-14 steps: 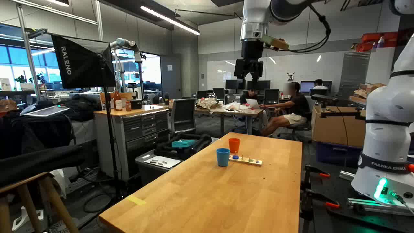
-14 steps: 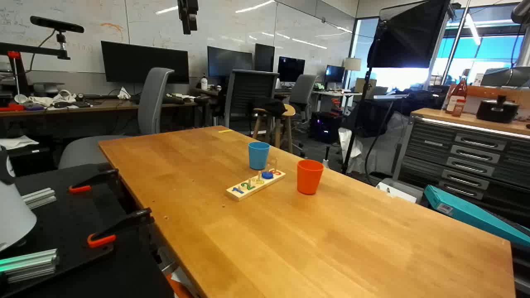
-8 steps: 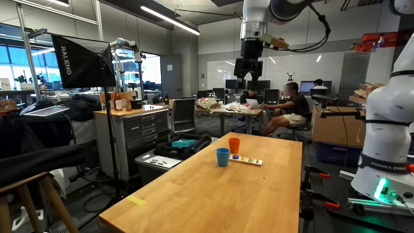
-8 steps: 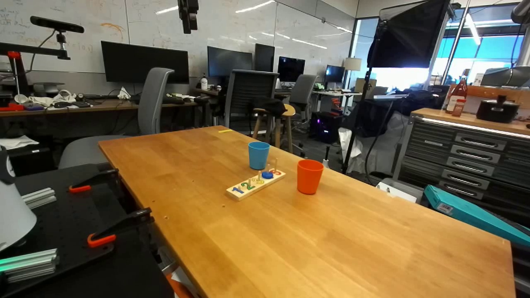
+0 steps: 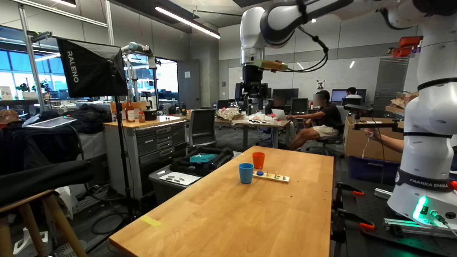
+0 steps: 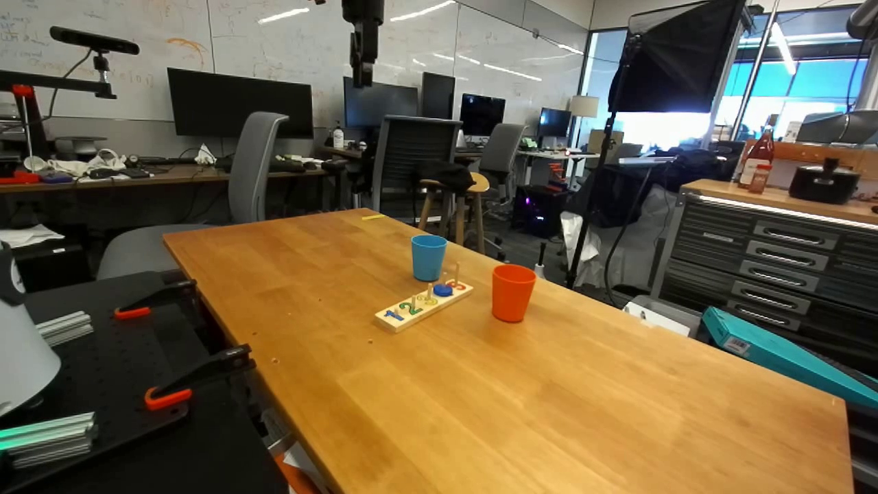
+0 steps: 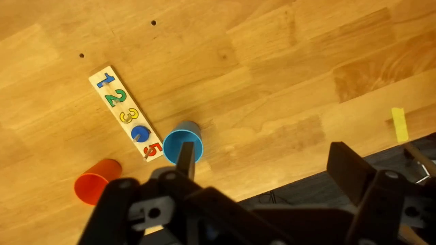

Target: Put the blue cup in the orange cup

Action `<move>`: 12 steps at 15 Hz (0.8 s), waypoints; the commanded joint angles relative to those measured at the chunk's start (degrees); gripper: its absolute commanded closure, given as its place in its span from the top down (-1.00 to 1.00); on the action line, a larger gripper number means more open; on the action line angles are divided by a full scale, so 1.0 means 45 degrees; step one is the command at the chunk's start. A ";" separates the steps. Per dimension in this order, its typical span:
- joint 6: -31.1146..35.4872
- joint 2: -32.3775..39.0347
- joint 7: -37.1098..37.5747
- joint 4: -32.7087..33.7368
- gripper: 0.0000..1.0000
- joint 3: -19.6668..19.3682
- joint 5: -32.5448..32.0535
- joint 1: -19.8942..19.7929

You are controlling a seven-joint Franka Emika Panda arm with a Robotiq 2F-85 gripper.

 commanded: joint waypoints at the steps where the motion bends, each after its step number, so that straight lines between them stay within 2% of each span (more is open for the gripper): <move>1: -0.0887 0.3099 0.0789 0.3090 1.00 -0.0926 -0.0315 0.0519; 7: -0.0647 0.6102 0.0797 0.5021 1.00 -0.2437 -0.0319 0.0967; 12: -0.1115 0.7659 0.0578 0.5987 1.00 -0.2977 -0.0171 0.1101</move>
